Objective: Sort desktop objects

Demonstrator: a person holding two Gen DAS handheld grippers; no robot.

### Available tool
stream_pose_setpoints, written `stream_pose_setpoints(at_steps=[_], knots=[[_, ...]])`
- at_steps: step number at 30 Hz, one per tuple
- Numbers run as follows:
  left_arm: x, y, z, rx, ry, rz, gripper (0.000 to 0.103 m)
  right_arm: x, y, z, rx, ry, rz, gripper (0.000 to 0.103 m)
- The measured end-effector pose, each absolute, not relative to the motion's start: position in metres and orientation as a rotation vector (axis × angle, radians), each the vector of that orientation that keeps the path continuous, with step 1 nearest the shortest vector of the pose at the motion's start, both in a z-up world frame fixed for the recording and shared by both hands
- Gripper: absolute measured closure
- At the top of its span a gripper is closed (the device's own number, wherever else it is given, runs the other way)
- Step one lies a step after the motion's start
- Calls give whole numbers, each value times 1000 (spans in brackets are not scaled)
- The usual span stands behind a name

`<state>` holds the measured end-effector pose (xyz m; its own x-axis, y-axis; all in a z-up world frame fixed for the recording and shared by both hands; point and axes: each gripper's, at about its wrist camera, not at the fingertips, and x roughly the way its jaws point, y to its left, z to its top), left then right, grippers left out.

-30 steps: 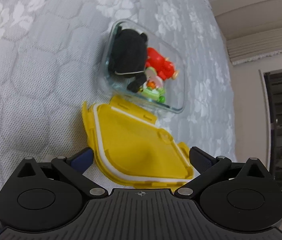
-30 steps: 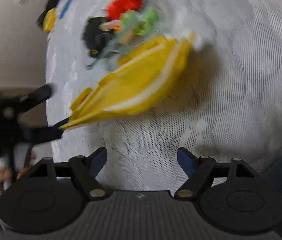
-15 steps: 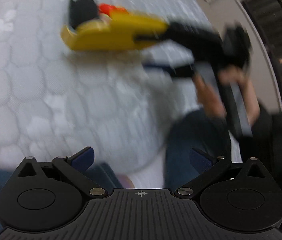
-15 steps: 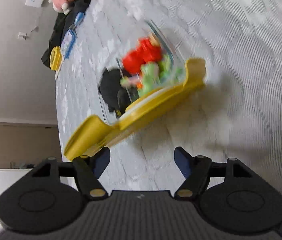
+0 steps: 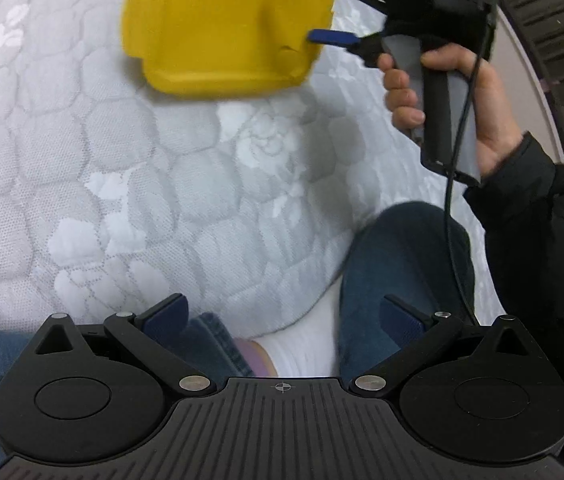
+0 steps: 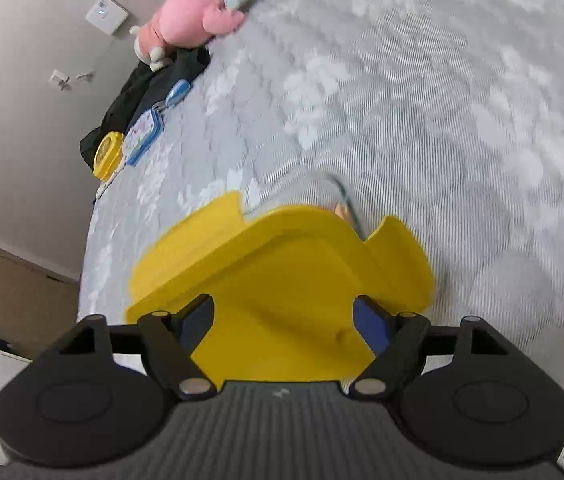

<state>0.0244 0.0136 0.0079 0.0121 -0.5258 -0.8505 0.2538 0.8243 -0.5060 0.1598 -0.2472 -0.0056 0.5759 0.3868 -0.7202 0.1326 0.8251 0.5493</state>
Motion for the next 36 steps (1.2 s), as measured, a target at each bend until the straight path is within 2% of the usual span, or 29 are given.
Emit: stream_pose_setpoints(at_steps=[8,11,13,19,24,29,33,35,36], knots=[[52,11,3,-262,1458,-558,0,179,-255,1,478,892,168,24],[65,8,5,-265,1445,-564,0,174,-265,3,434,907,162,19],[76,9,5,-273,1414,-565,0,167,-273,3,389,917,161,14],[116,43,-15,-370,1176,-489,0,125,-292,2,133,902,220,16],[135,47,-51,-360,1089,-441,0,100,-288,-17,-22,925,293,16],[152,31,-77,-331,1118,-393,0,113,-279,-43,118,957,304,16],[167,29,-86,-369,1116,-340,0,129,-275,-61,254,973,306,21],[169,28,-84,-372,1113,-349,3,133,-277,-61,322,989,330,33],[169,27,-81,-371,1116,-359,5,134,-279,-61,348,1003,350,43]])
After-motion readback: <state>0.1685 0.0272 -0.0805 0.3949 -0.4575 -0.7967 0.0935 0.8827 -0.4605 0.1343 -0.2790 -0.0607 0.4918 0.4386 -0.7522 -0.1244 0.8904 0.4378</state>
